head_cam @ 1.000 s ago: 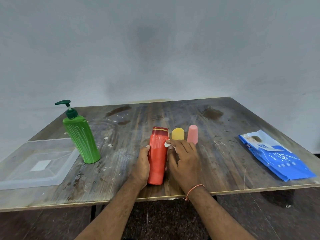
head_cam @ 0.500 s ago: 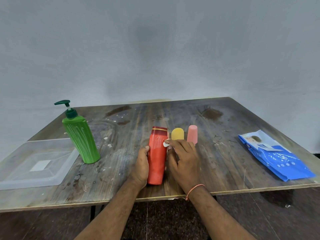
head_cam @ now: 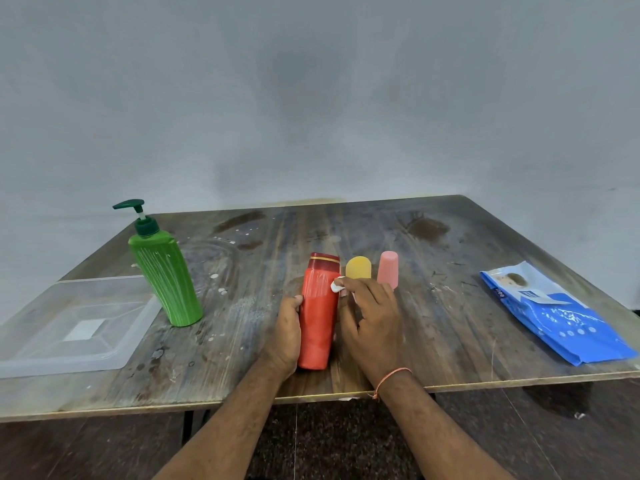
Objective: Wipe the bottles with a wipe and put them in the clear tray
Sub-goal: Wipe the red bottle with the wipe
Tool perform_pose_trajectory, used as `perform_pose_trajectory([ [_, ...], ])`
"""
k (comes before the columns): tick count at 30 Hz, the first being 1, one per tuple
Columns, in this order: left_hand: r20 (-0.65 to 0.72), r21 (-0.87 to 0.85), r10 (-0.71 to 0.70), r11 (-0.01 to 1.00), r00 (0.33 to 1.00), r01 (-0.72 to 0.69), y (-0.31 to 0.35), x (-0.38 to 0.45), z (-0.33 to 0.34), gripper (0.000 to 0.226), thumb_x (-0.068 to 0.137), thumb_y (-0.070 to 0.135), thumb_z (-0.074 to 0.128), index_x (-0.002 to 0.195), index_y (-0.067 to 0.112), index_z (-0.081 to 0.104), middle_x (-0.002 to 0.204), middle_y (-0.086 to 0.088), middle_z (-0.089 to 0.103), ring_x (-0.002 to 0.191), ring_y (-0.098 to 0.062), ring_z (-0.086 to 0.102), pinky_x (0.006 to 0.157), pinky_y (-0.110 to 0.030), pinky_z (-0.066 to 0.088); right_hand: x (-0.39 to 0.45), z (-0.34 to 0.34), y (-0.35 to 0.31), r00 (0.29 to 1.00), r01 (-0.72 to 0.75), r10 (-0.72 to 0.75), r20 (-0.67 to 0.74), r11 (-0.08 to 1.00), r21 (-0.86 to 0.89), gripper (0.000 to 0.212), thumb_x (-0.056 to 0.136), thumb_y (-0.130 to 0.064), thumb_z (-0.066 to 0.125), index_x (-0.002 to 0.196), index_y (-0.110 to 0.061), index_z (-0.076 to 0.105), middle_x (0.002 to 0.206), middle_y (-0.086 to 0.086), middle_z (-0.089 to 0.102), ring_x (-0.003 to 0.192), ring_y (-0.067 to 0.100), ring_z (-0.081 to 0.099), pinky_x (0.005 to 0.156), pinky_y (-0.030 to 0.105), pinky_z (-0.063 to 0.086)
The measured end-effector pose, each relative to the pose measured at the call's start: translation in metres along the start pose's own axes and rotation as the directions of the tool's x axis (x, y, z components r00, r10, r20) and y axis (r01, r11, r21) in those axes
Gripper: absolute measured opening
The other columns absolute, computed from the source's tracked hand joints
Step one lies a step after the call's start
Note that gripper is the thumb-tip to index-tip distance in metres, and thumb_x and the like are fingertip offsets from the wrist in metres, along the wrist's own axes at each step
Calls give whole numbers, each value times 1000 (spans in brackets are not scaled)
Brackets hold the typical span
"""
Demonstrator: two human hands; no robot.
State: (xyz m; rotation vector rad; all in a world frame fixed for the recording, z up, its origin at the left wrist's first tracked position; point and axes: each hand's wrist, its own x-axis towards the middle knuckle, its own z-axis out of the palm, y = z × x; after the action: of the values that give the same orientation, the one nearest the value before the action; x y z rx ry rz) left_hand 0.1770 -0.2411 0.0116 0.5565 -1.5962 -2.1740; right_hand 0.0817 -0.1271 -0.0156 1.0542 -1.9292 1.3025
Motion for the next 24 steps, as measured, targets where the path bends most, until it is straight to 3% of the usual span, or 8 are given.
perform_pose_trajectory([
  [4, -4, -12, -8, 1000, 1000, 8, -1, 1, 0, 60, 109, 41, 23, 110, 1, 68, 83, -23, 70, 66, -28, 67, 61, -34, 56, 3, 2, -2, 999, -36, 36, -7, 998, 48, 25, 105, -14, 64, 127, -25, 72, 125, -17, 70, 109, 15, 62, 97, 34, 50],
  [6, -13, -6, -2, 1000, 1000, 2, -2, 1, -1, 60, 109, 41, 23, 109, 2, 68, 82, -21, 71, 66, -28, 67, 62, -34, 56, 3, 0, -3, 1000, 16, -16, -2, 999, 50, 25, 103, -10, 67, 123, -25, 74, 123, -18, 70, 109, 13, 62, 98, 31, 50],
  [12, -15, 1, -5, 1000, 1000, 5, -2, 2, -1, 60, 109, 42, 23, 110, 3, 68, 84, -22, 71, 67, -27, 67, 62, -34, 56, 3, 3, 1, 999, 34, -34, -20, 999, -6, 26, 102, -7, 68, 121, -23, 74, 121, -14, 71, 103, 19, 61, 94, 39, 52],
  [17, -25, 26, 24, 999, 999, -24, -1, 1, 0, 56, 110, 39, 23, 107, 6, 69, 81, -16, 74, 67, -24, 69, 62, -33, 57, 1, 2, -1, 997, 78, -78, 2, 996, -32, 27, 100, -10, 68, 124, -20, 76, 117, -8, 70, 101, 21, 59, 93, 33, 49],
  [20, -38, 45, 28, 999, 999, -26, -1, 0, 0, 54, 111, 38, 23, 107, 10, 69, 83, -14, 75, 70, -22, 70, 65, -33, 58, 1, 2, -2, 999, 51, -52, -16, 997, -54, 21, 102, -17, 62, 118, -19, 76, 111, -7, 70, 99, 21, 59, 92, 39, 51],
  [24, -25, 50, 24, 998, 999, -23, -2, 1, -2, 56, 110, 42, 25, 109, 10, 70, 88, -18, 73, 74, -26, 68, 69, -37, 55, 2, 3, 0, 1000, 24, -25, -10, 999, -48, 25, 104, -15, 64, 127, -20, 74, 119, -8, 69, 102, 20, 58, 95, 35, 49],
])
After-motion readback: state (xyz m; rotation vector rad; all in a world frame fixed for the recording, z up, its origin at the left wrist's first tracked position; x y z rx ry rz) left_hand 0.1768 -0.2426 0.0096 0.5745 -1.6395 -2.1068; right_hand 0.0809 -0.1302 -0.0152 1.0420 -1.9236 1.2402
